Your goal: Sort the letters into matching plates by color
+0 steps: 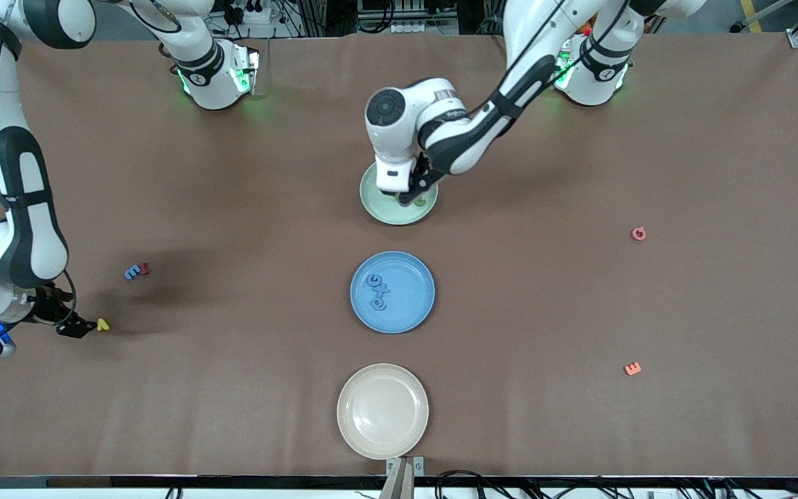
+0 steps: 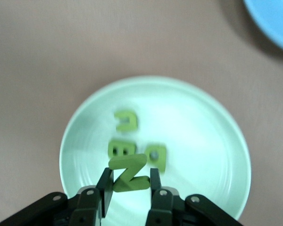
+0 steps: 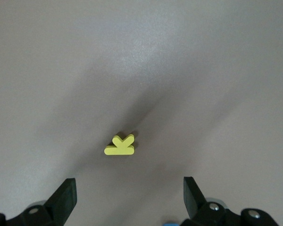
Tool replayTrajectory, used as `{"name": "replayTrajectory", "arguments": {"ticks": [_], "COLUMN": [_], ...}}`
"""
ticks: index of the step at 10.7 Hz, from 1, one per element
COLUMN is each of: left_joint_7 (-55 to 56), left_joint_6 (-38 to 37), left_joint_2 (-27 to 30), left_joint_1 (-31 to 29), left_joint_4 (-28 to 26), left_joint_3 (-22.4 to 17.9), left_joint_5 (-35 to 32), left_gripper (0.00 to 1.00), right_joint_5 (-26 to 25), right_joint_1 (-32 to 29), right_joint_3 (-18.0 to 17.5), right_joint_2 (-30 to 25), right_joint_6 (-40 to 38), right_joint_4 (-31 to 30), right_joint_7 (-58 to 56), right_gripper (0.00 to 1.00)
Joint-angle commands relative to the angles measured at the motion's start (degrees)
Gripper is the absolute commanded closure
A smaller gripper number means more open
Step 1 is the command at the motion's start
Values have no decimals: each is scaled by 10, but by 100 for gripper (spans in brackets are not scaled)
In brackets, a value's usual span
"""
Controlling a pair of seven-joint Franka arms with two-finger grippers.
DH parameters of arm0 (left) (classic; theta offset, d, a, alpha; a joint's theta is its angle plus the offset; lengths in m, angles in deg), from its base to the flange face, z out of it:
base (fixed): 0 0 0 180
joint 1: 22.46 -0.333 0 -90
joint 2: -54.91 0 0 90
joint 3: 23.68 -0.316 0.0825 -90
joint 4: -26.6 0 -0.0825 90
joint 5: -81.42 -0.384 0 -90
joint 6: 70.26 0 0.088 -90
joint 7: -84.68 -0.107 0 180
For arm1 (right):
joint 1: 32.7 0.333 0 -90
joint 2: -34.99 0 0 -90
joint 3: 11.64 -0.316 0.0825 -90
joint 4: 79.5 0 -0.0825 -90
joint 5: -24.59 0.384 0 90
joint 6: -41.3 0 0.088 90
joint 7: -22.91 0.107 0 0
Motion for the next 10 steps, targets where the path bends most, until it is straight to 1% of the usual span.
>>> {"name": "replayTrajectory", "arguments": {"ticks": [1, 2, 6, 7, 9, 10], "left_joint_7": [23, 27, 32, 32, 30, 24], "left_joint_6": [-6, -5, -4, -3, -3, -4], "left_joint_2": [-16, -22, -46, -48, -48, -46], "left_joint_1": [43, 52, 55, 55, 53, 53], "left_joint_4": [19, 27, 70, 71, 71, 71], "left_joint_3": [-6, -6, -10, -11, -17, -20], "left_joint_5": [12, 11, 8, 7, 4, -1], "left_gripper": [100, 100, 100, 97, 12, 0], "right_joint_5": [-9, -8, -7, -7, -7, -7], "right_joint_1": [-2, -2, -2, -1, 1, 2], "right_joint_3": [-4, -4, -5, -6, -7, -7], "right_joint_2": [-41, -45, -70, -76, -85, -90], "right_joint_6": [107, 134, 185, 191, 206, 217], "right_joint_4": [-116, -139, -205, -218, -242, -257], "right_joint_7": [38, 38, 38, 38, 38, 38], "right_gripper": [0, 0, 0, 0, 0, 0]}}
